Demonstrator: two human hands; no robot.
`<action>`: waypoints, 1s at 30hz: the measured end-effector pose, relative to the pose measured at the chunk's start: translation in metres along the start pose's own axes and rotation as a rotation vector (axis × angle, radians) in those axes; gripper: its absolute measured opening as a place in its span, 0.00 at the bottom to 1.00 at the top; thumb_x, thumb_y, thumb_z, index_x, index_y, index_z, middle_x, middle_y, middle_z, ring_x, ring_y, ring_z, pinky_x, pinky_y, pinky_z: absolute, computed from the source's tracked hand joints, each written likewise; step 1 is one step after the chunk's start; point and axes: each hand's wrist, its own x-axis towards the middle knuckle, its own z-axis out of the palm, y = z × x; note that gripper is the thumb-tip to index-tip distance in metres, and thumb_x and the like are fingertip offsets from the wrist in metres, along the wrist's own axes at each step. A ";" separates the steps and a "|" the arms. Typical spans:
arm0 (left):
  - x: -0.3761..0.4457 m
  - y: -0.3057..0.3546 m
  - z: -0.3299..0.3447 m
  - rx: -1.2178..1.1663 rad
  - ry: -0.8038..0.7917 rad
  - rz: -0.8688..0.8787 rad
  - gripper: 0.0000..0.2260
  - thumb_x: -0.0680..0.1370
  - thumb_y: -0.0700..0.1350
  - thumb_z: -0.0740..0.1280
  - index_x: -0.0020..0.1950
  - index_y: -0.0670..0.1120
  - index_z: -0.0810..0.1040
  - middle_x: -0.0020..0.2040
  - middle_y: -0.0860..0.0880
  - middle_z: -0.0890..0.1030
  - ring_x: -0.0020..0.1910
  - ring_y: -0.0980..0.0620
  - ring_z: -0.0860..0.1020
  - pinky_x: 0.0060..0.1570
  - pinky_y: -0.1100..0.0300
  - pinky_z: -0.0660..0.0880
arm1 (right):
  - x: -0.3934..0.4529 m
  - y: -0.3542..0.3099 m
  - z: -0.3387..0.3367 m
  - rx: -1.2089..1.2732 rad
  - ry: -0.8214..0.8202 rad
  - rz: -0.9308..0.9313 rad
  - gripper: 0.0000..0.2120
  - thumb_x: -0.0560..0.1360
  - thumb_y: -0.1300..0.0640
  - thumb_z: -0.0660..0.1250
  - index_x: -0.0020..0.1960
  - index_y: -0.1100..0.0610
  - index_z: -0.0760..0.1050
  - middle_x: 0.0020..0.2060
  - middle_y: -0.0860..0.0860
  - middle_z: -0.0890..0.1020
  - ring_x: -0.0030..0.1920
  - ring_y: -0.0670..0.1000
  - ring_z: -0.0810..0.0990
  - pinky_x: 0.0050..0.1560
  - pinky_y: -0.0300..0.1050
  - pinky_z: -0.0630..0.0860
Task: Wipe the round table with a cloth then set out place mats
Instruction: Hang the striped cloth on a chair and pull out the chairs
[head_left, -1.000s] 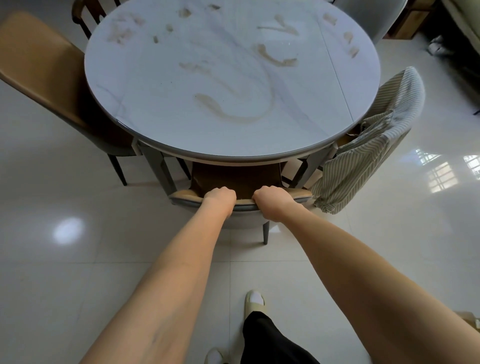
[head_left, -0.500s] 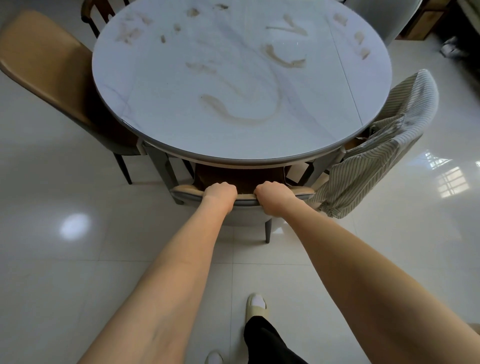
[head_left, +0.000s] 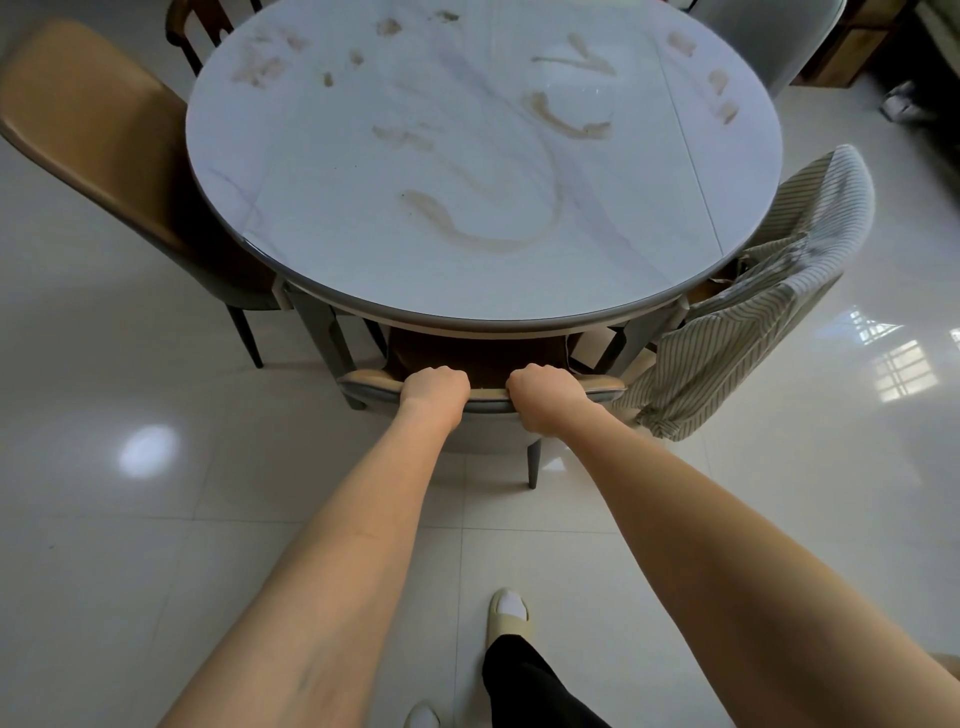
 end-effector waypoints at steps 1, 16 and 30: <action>0.000 0.000 0.001 0.001 0.003 0.000 0.11 0.77 0.32 0.62 0.58 0.41 0.76 0.52 0.43 0.79 0.50 0.44 0.78 0.44 0.55 0.72 | 0.000 0.000 0.000 -0.001 0.002 0.001 0.11 0.77 0.64 0.64 0.58 0.59 0.76 0.41 0.53 0.74 0.40 0.54 0.75 0.40 0.45 0.72; 0.001 0.001 0.000 -0.015 0.001 -0.014 0.13 0.77 0.33 0.63 0.60 0.41 0.75 0.55 0.43 0.78 0.54 0.43 0.77 0.47 0.55 0.73 | -0.002 -0.001 0.001 0.024 0.024 0.015 0.11 0.77 0.64 0.64 0.58 0.59 0.77 0.41 0.53 0.74 0.40 0.53 0.75 0.42 0.45 0.73; -0.009 0.002 0.006 -0.012 0.029 0.012 0.12 0.77 0.33 0.64 0.59 0.41 0.76 0.53 0.43 0.78 0.50 0.44 0.78 0.46 0.55 0.73 | -0.005 0.000 -0.002 0.045 -0.091 0.002 0.13 0.75 0.58 0.70 0.58 0.58 0.76 0.42 0.52 0.76 0.43 0.52 0.78 0.44 0.44 0.77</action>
